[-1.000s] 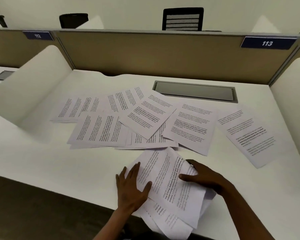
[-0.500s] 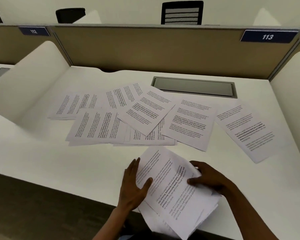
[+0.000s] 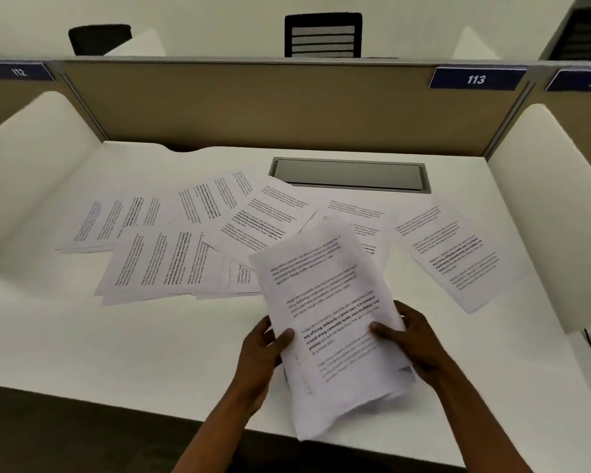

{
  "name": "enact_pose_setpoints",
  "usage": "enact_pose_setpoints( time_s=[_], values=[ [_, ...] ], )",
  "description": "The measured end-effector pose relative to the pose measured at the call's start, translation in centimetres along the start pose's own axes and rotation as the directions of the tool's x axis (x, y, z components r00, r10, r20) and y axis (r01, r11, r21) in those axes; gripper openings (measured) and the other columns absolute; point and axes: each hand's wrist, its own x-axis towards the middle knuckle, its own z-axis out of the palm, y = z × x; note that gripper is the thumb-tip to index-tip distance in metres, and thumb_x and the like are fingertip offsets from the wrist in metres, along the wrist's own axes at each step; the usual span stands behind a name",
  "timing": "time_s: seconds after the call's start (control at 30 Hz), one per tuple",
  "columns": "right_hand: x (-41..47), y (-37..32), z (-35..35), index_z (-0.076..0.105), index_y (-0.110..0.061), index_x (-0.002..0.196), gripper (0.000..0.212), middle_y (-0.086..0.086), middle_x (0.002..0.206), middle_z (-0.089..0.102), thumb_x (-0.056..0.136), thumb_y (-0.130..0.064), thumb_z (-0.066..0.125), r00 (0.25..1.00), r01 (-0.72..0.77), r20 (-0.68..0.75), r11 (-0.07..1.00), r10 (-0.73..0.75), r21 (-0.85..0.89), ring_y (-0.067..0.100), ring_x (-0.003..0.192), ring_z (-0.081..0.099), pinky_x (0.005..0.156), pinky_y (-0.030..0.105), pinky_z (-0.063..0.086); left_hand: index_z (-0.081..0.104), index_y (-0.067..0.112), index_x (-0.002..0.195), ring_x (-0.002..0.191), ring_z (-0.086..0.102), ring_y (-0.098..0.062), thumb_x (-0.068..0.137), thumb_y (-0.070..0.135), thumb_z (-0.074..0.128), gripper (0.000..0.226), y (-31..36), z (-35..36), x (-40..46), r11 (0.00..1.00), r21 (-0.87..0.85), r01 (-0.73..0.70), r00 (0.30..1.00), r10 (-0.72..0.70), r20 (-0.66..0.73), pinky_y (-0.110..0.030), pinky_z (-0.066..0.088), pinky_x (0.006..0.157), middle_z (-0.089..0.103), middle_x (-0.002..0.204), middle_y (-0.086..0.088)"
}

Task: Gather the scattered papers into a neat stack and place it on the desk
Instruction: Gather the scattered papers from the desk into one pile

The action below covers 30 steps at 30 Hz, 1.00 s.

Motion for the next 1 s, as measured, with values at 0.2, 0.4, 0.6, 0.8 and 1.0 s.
enact_pose_setpoints(
  time_s=[0.2, 0.4, 0.6, 0.8, 1.0],
  values=[
    [0.3, 4.6, 2.5, 0.064, -0.015, 0.121, 0.048, 0.004, 0.119, 0.069, 0.081, -0.037, 0.077, 0.936, -0.086, -0.342, 0.882, -0.088, -0.463, 0.02, 0.103, 0.063, 0.091, 0.031, 0.049, 0.055, 0.028, 0.131, 0.097, 0.065, -0.014, 0.081, 0.013, 0.078, 0.057, -0.3, 0.9, 2.6, 0.964, 0.264, -0.015, 0.963, 0.085, -0.257, -0.03, 0.057, 0.075, 0.069, 0.112, -0.006],
    [0.8, 4.2, 1.5, 0.061, -0.023, 0.123, 0.059, -0.001, 0.127, 0.059, 0.075, -0.054, 0.074, 0.866, -0.014, -0.415, 0.817, -0.278, -0.577, 0.019, 0.117, 0.055, 0.098, 0.036, 0.049, 0.047, 0.03, 0.139, 0.098, 0.061, -0.021, 0.078, 0.022, 0.082, 0.071, -2.4, 0.4, 3.2, 0.895, 0.445, -0.023, 0.927, 0.186, -0.325, -0.037, 0.053, 0.084, 0.066, 0.12, -0.009],
    [4.7, 2.4, -8.7, 0.022, -0.015, 0.154, 0.083, 0.015, 0.162, 0.016, 0.088, -0.046, 0.062, 0.865, -0.303, -0.466, 0.545, -0.187, -0.782, 0.03, 0.151, 0.007, 0.12, 0.05, 0.017, 0.04, 0.024, 0.146, 0.112, 0.06, -0.034, 0.079, 0.011, 0.078, 0.078, -2.1, 1.6, 3.4, 0.772, 0.626, -0.113, 0.882, 0.368, -0.295, -0.051, 0.05, 0.098, 0.06, 0.13, -0.016],
    [5.6, 2.6, -10.7, 0.024, -0.019, 0.152, 0.078, 0.011, 0.147, 0.045, 0.09, -0.054, 0.054, 0.919, -0.286, -0.357, 0.337, -0.169, -0.897, 0.031, 0.134, 0.04, 0.105, 0.045, 0.036, 0.033, 0.022, 0.151, 0.139, 0.029, -0.036, 0.078, 0.021, 0.079, 0.086, -1.9, 2.0, 3.5, 0.607, 0.791, -0.074, 0.862, 0.437, -0.255, -0.053, 0.032, 0.113, 0.034, 0.151, -0.016],
    [3.9, 2.7, -7.9, 0.06, -0.019, 0.128, 0.041, 0.008, 0.105, 0.07, 0.091, -0.037, 0.056, 0.886, -0.183, -0.267, 0.243, -0.379, -0.953, 0.03, 0.097, 0.065, 0.081, 0.037, 0.049, 0.032, 0.026, 0.151, 0.144, 0.023, -0.032, 0.08, 0.028, 0.077, 0.084, -2.0, 2.3, 3.5, 0.629, 0.776, -0.048, 0.902, 0.36, -0.236, -0.053, 0.029, 0.116, 0.028, 0.156, -0.012]
  ],
)
